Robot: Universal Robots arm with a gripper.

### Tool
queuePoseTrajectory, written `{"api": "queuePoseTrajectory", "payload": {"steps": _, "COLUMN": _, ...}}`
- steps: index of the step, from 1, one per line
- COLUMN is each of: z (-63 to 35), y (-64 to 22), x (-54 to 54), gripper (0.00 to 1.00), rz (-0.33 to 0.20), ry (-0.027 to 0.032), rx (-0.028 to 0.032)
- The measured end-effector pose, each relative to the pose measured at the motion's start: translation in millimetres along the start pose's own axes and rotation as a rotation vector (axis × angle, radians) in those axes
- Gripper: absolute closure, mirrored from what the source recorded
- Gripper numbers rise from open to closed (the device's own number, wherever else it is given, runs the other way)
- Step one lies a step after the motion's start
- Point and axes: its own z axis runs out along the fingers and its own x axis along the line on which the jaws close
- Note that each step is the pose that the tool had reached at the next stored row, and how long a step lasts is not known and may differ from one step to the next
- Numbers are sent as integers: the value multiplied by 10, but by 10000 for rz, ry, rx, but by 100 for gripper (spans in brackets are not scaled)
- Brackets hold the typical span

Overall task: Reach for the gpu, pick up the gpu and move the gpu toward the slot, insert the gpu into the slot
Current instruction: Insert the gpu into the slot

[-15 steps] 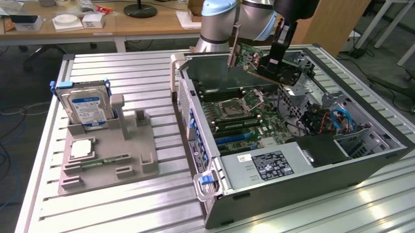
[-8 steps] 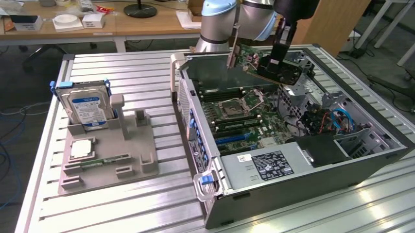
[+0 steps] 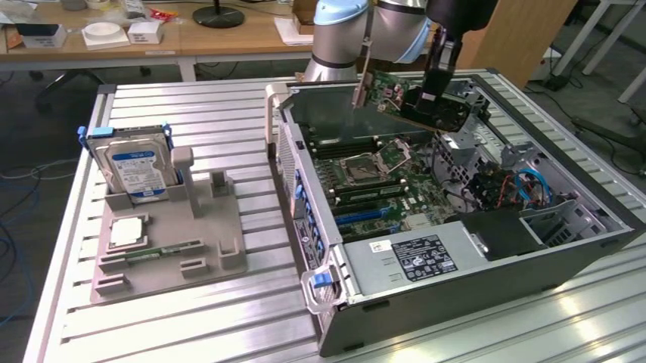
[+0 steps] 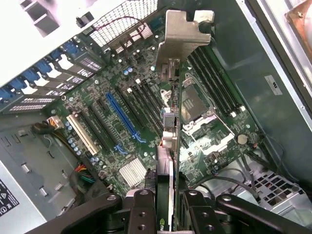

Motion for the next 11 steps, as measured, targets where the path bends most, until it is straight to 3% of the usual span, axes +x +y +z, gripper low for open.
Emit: {"api": "queuePoseTrajectory", "payload": {"steps": 11, "z": 3, "y": -4, "x": 6, "gripper": 73, "rz": -794, "ry": -17, "rx": -10}}
